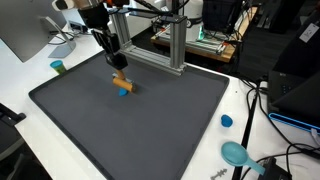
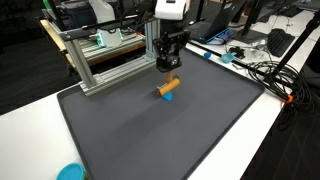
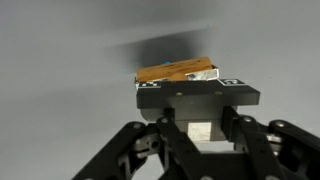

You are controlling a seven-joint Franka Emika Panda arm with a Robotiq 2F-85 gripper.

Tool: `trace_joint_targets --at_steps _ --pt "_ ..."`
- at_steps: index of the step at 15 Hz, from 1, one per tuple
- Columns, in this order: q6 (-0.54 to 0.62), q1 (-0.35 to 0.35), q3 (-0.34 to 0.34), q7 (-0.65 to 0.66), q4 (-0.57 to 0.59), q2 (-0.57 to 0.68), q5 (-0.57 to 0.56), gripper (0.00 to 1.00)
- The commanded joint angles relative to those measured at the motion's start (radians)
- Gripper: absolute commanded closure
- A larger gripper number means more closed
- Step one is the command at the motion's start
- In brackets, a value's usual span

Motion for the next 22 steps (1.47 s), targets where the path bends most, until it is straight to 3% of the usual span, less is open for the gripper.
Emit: trace_joint_targets --at_steps 1,14,18,22 --pt "-0.022 0.001 -0.018 0.03 0.022 -0.034 -0.019 0.78" --pt "-0.007 0.023 -0.03 0.119 0.083 0.071 -0.034 0.78" --pt "-0.095 0.033 -0.035 0.117 0.103 0.089 -0.071 0.78" --pt "-0.109 0.033 -0.027 0.106 0.11 0.105 -0.066 0.78"
